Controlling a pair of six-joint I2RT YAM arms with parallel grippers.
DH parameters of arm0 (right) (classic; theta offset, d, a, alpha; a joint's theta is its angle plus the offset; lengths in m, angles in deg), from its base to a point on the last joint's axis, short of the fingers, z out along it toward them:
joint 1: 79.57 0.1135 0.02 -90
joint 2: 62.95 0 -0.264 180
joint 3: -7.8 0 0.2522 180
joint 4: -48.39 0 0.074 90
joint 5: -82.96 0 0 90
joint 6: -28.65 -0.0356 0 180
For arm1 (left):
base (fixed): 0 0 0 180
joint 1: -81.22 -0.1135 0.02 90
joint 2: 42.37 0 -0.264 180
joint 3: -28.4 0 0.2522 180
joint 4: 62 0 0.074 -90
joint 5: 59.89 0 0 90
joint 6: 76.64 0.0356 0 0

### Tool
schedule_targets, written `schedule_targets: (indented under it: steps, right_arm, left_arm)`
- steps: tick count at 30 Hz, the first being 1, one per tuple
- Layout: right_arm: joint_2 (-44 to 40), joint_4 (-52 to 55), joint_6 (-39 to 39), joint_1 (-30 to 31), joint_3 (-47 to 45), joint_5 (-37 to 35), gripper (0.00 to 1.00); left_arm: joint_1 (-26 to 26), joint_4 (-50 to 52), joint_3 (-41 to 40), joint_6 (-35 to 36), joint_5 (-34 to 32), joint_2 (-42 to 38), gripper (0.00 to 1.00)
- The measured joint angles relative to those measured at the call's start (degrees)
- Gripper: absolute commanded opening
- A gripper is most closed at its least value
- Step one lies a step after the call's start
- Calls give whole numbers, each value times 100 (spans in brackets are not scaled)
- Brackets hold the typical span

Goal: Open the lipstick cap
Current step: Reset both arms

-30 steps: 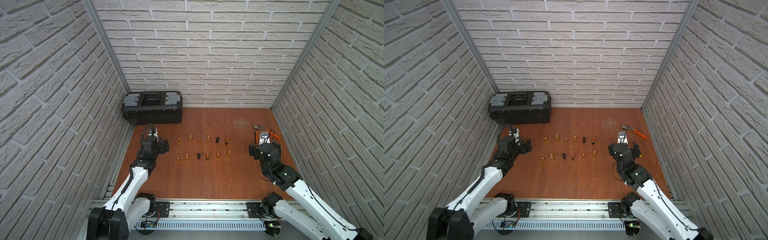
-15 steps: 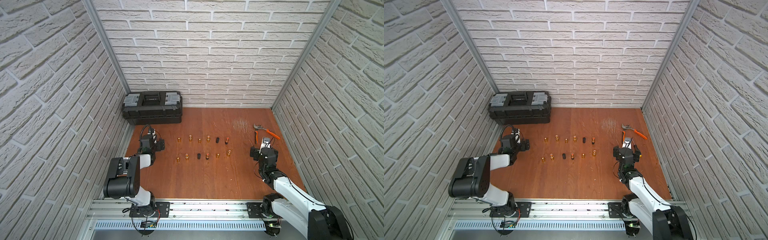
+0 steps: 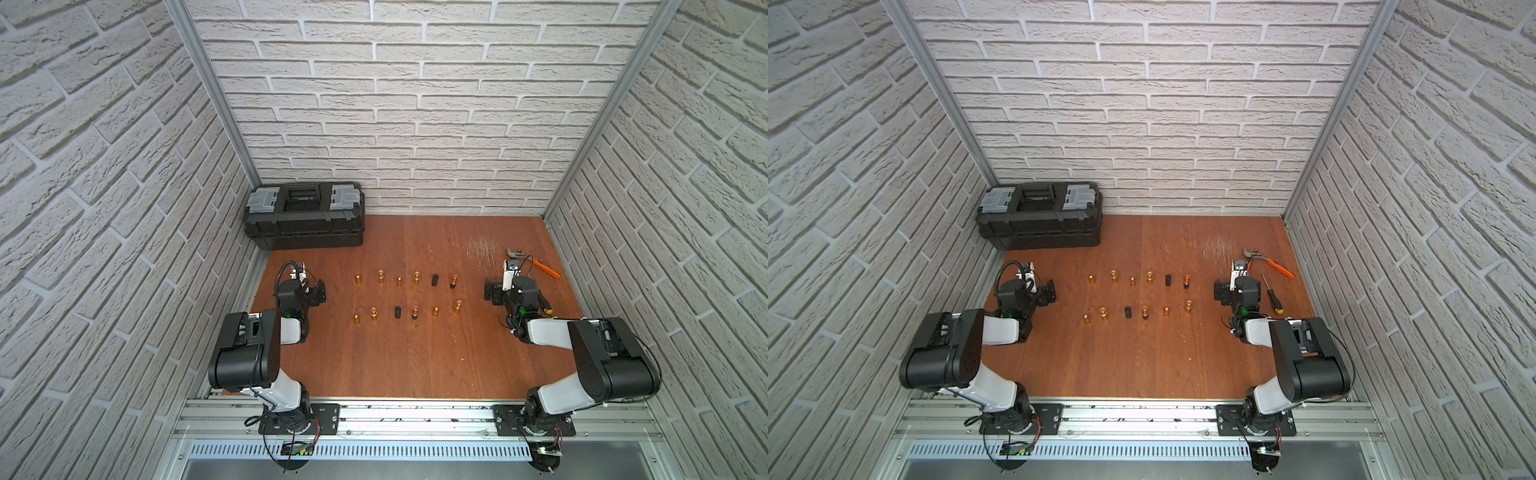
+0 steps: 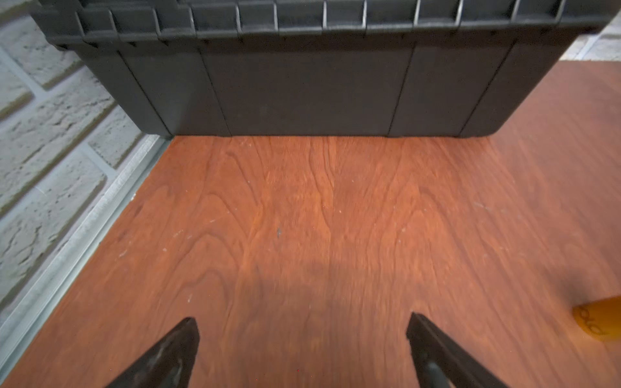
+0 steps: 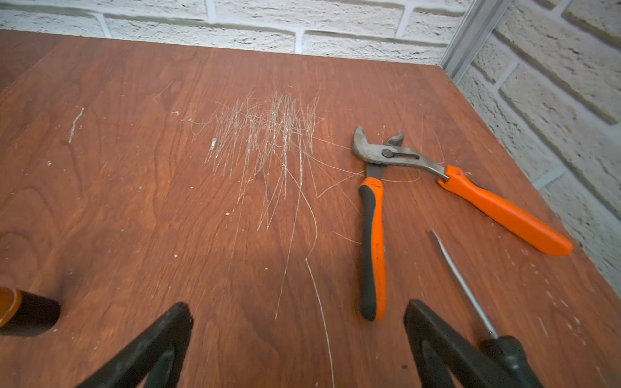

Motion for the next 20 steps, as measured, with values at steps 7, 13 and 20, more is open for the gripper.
schedule_targets:
  steps: [7, 13, 20]
  right_arm:
    - [2, -238, 76, 0, 0, 162, 100]
    - [2, -258, 85, 0, 0, 188, 100]
    - [13, -310, 87, -22, 0, 302, 100]
  left_arm:
    - [4, 2, 0, -11, 2, 0, 98]
    - [2, 2, 0, -11, 0, 0, 98]
    - [2, 2, 0, -13, 2, 0, 98]
